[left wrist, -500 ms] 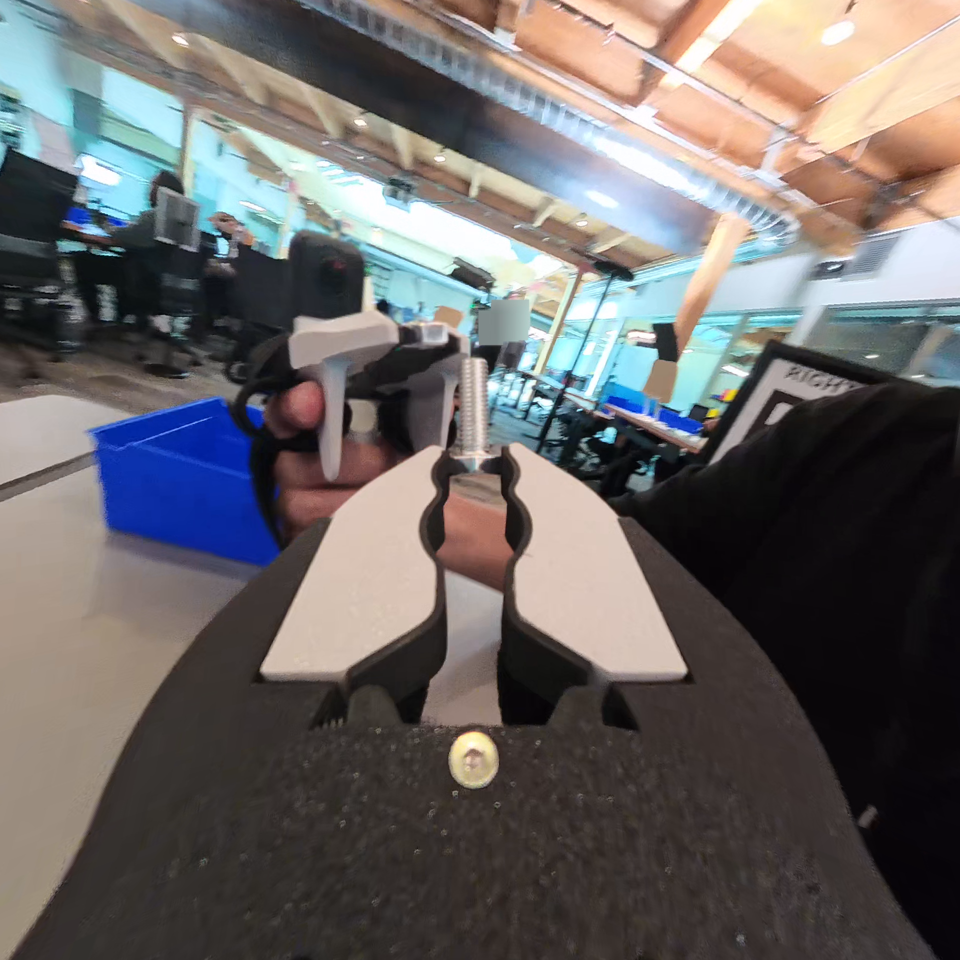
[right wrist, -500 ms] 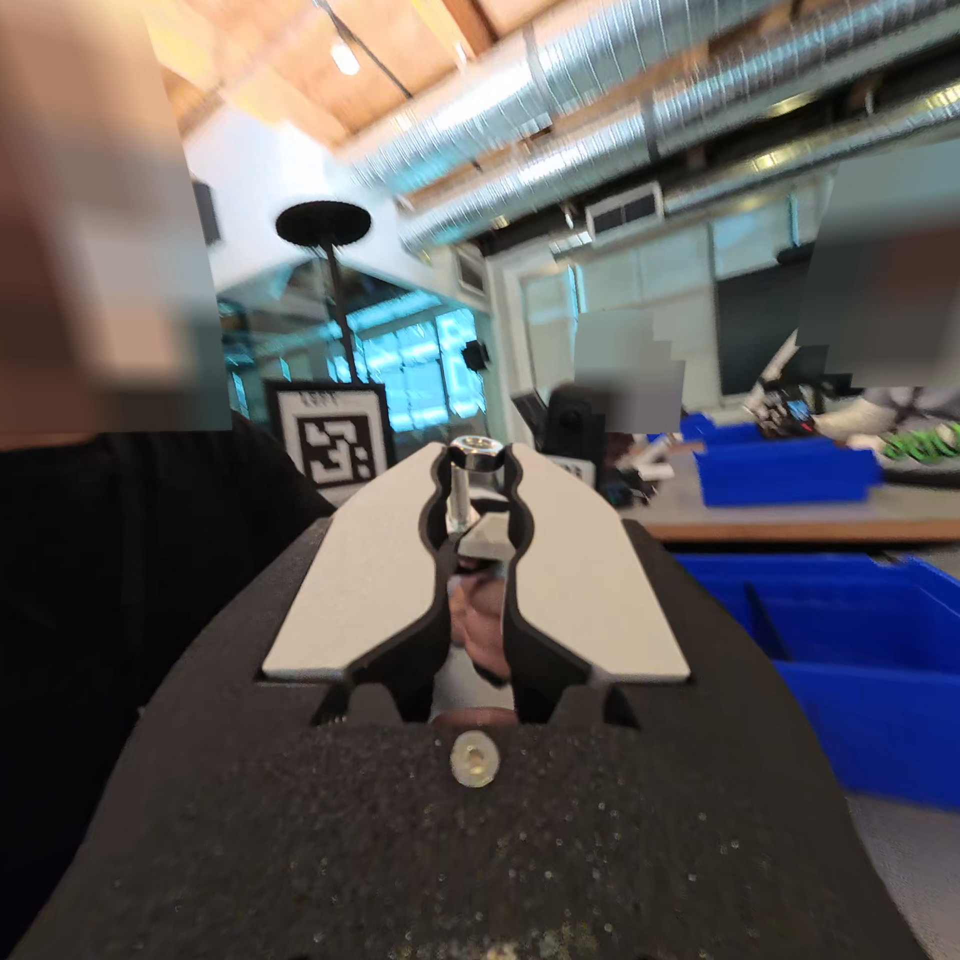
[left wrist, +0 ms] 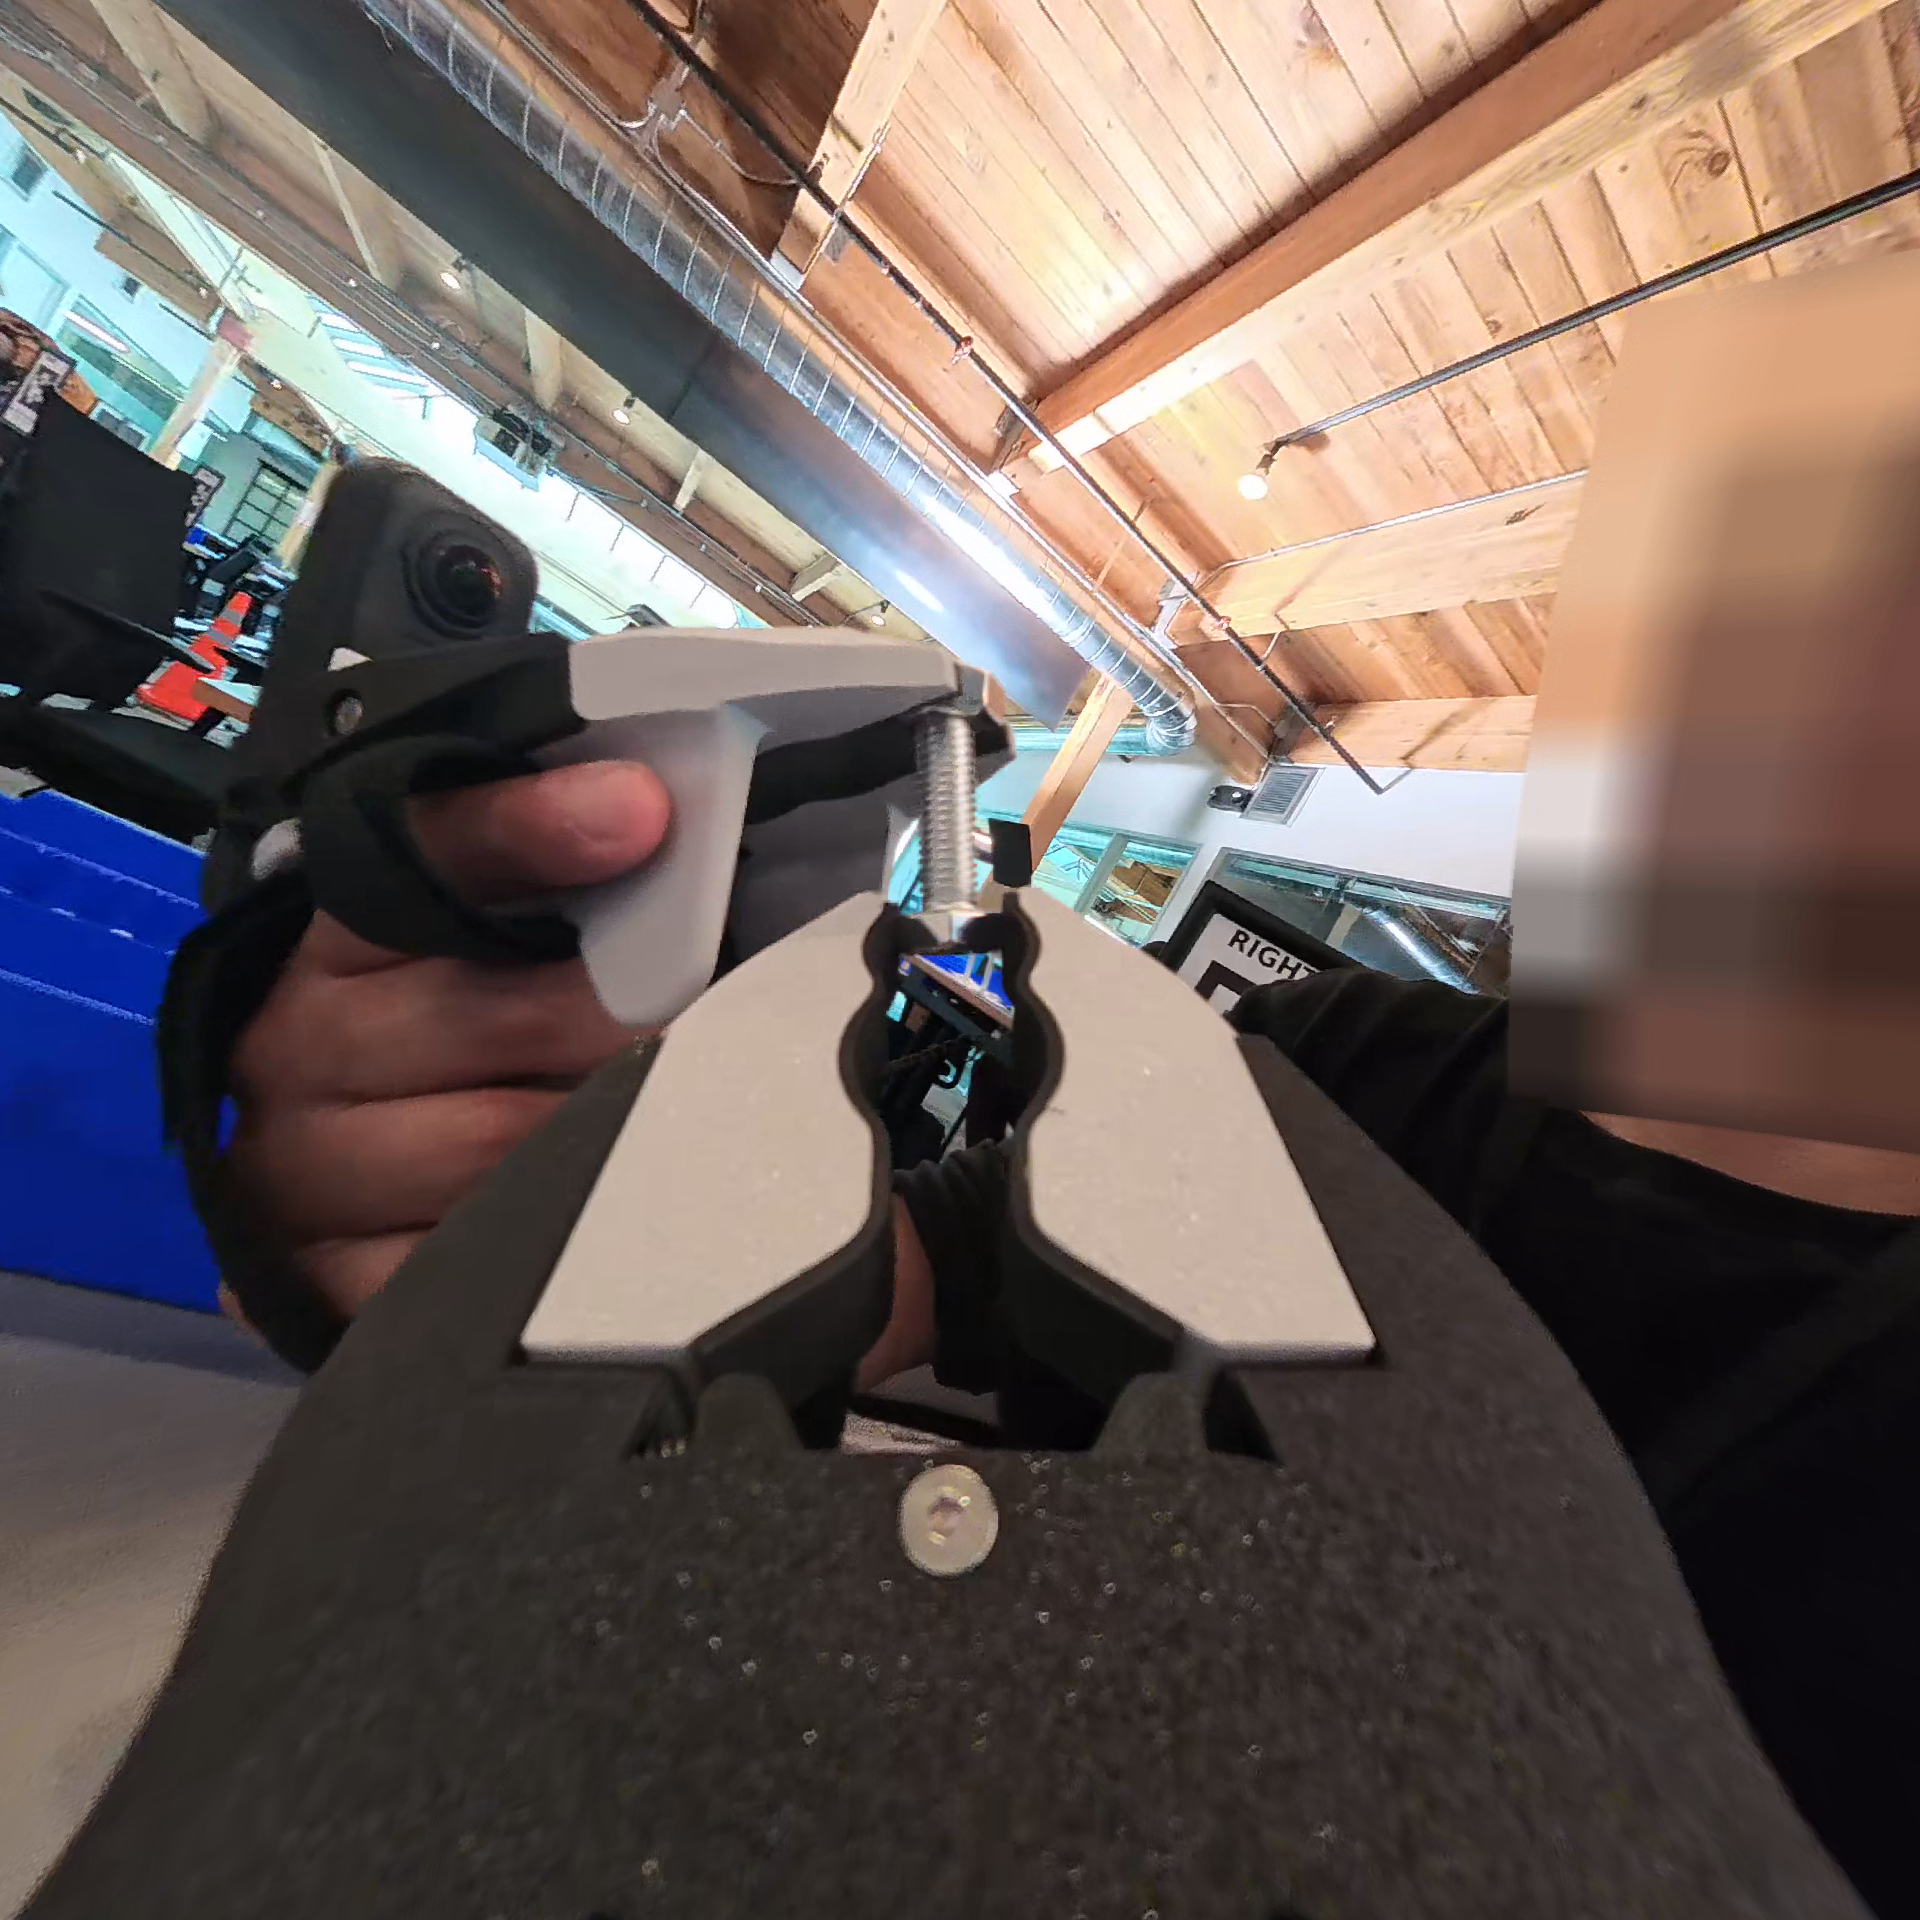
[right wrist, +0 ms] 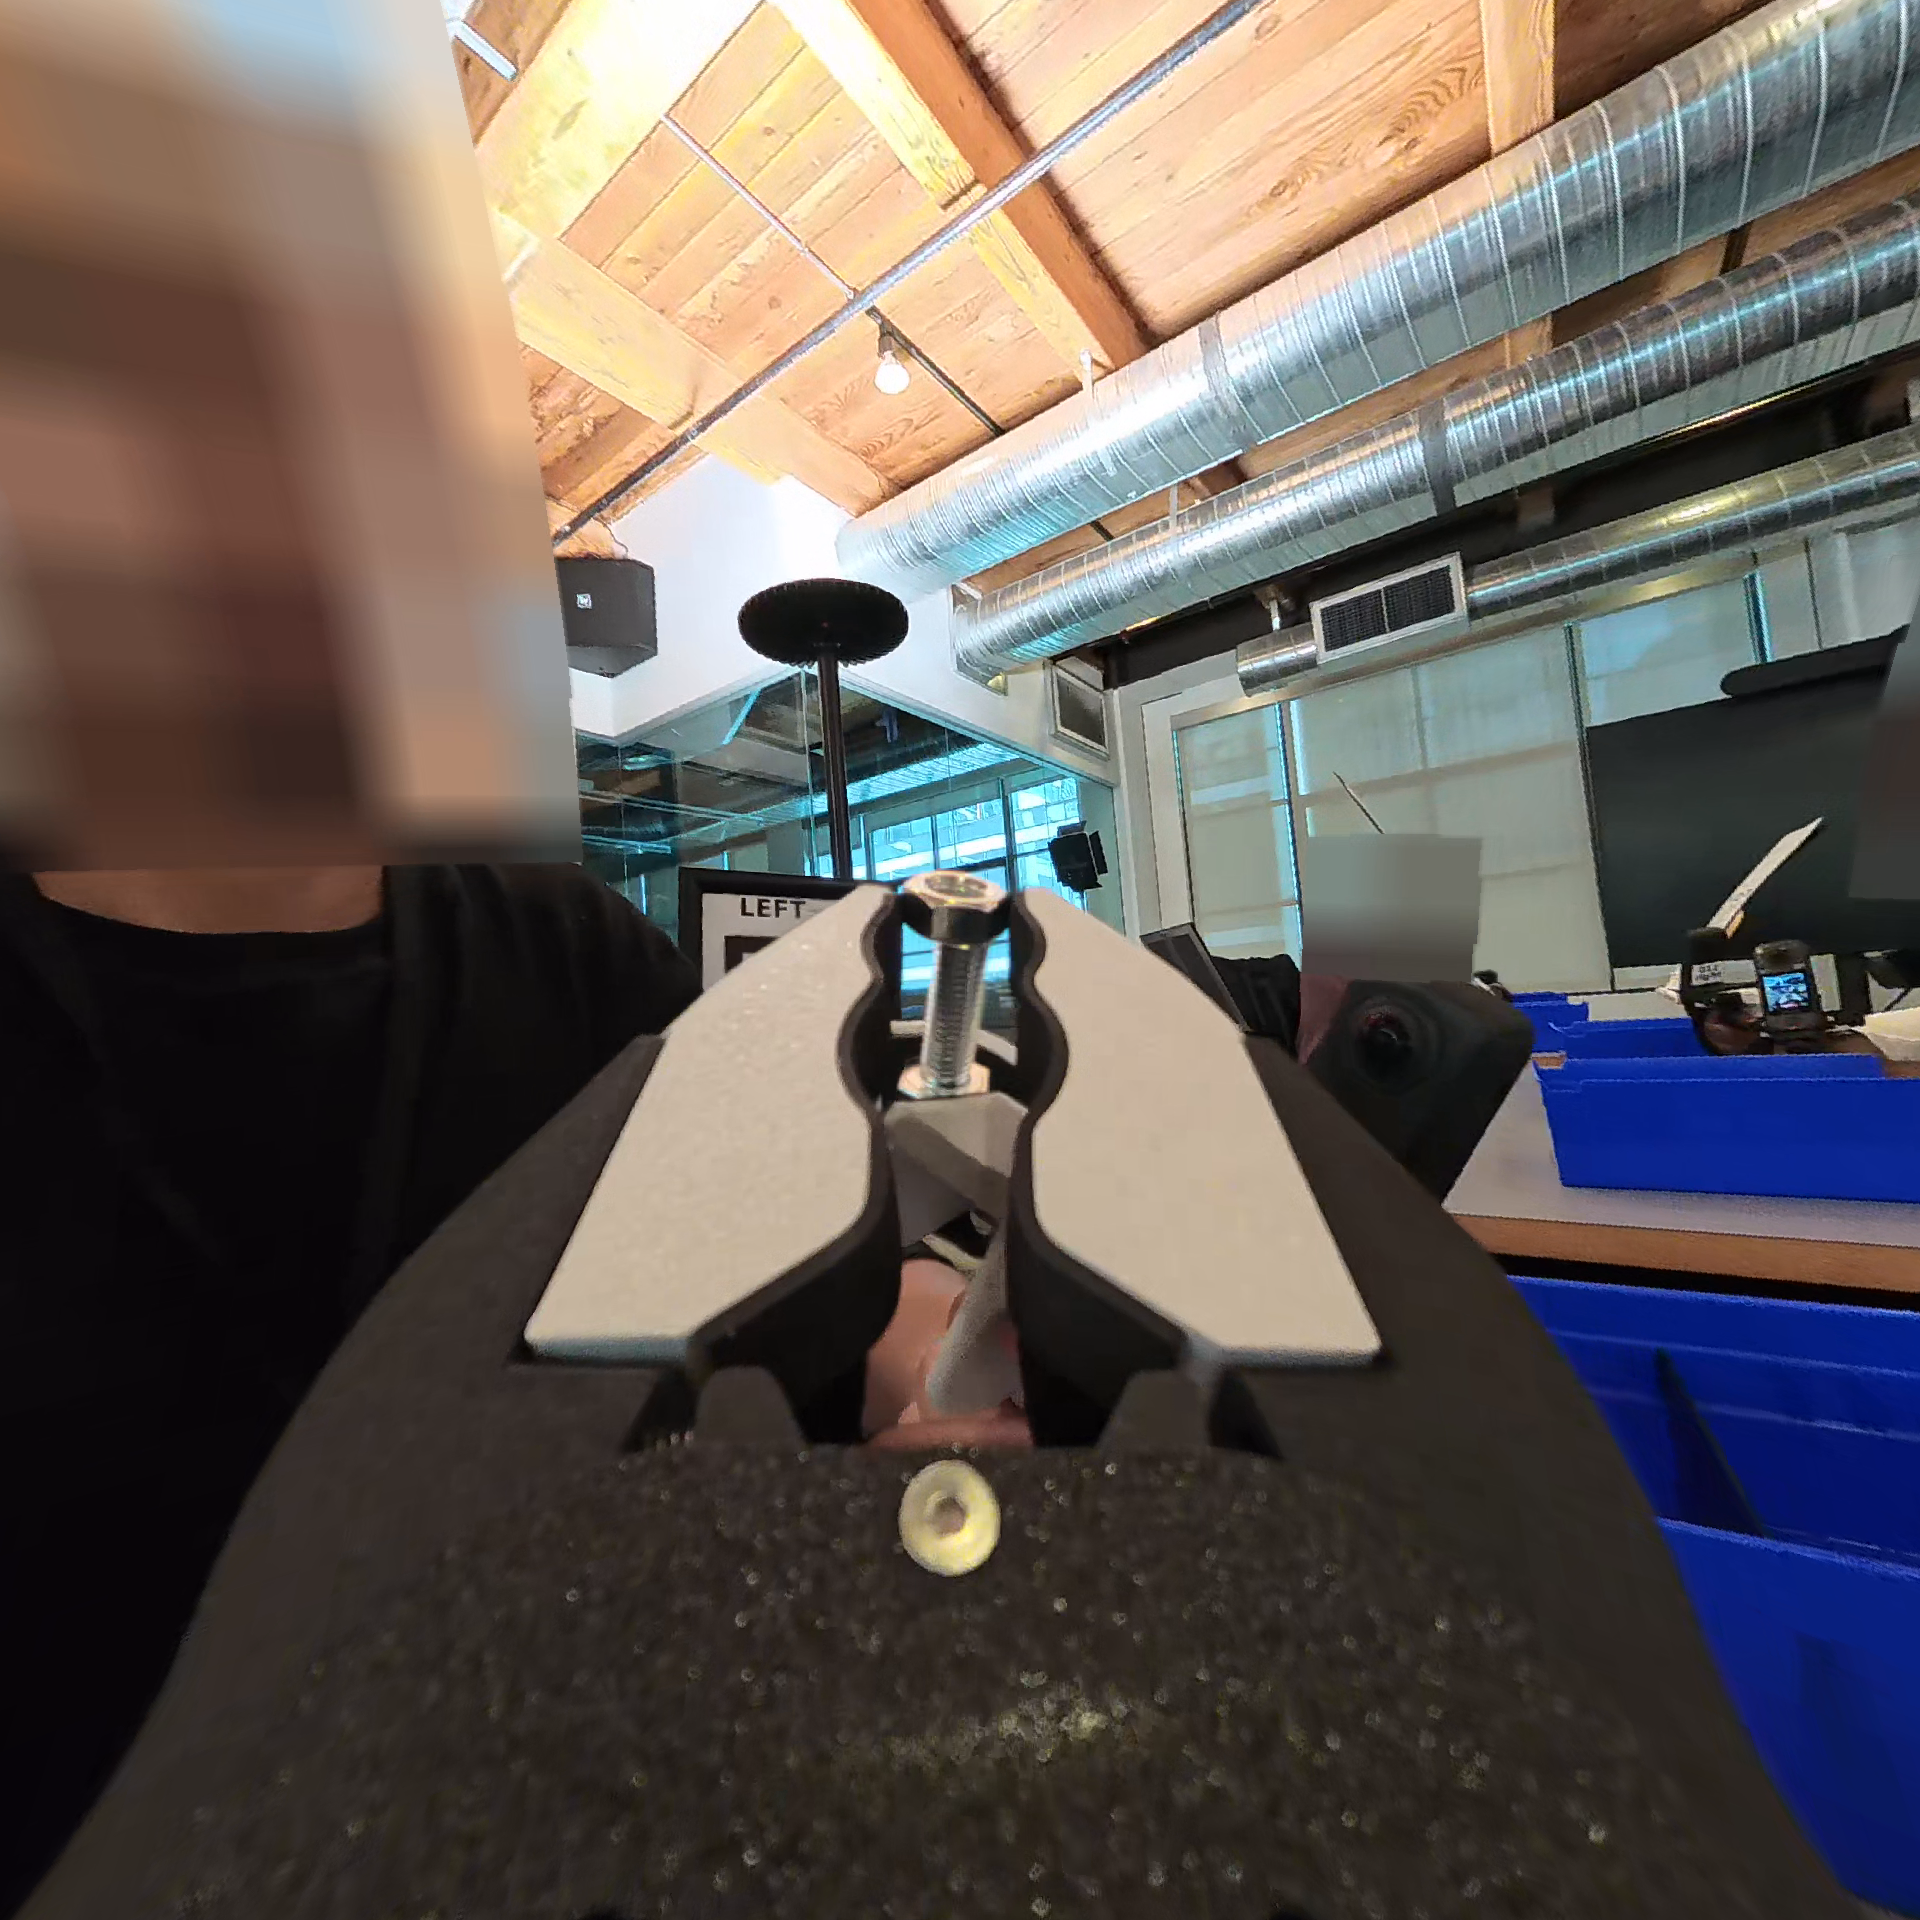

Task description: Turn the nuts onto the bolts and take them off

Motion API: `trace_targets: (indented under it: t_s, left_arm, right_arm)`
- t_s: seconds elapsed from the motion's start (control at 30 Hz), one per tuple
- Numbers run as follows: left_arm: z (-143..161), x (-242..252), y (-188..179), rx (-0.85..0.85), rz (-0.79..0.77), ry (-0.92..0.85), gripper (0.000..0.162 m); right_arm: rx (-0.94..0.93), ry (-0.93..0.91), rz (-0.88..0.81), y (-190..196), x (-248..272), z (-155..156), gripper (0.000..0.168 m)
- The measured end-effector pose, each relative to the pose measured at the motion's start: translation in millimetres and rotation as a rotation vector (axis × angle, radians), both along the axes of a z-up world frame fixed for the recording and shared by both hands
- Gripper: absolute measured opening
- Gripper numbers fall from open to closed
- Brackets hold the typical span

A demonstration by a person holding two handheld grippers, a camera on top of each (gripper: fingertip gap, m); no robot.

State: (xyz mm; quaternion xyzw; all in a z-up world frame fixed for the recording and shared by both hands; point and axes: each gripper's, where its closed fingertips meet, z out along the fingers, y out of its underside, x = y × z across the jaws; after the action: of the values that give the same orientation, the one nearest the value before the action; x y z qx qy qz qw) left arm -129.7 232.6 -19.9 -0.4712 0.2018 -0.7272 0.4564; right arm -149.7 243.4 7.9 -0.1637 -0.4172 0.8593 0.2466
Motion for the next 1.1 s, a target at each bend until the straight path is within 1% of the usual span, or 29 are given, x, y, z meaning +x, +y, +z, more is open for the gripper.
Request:
trace_targets:
  t_s: [0.2,0.33,0.5,0.67,0.83,0.97,1.1]
  left_arm:
    - [2.5,2.7,-1.6,0.000,-0.034,-0.044,0.017]
    - [-1.0,-1.2,4.4,0.014,0.039,0.001,0.017]
    - [-11.9,-10.1,23.1,0.035,0.257,0.143,0.017]
    - [-23.7,-18.5,42.1,0.074,0.504,0.329,0.017]
    - [-37.3,-31.3,60.0,0.107,0.752,0.546,0.017]
    - [-50.7,-41.8,71.8,0.172,0.941,0.782,0.017]
    - [-64.3,-47.7,79.2,0.209,1.022,0.955,0.017]
  right_arm:
    - [-0.028,0.017,0.025,-1.8,0.7,0.2,0.019]
    - [-0.040,-0.028,-0.011,3.0,-4.0,-2.6,0.019]
    - [-0.050,-0.122,-0.150,18.2,-14.7,-11.5,0.019]
    - [-0.068,-0.198,-0.289,33.4,-22.2,-20.5,0.019]
    - [-0.088,-0.313,-0.448,49.4,-31.0,-32.5,0.019]
    - [-0.137,-0.411,-0.529,60.0,-35.2,-44.8,0.019]
    - [-0.228,-0.529,-0.561,68.3,-36.5,-58.8,0.019]
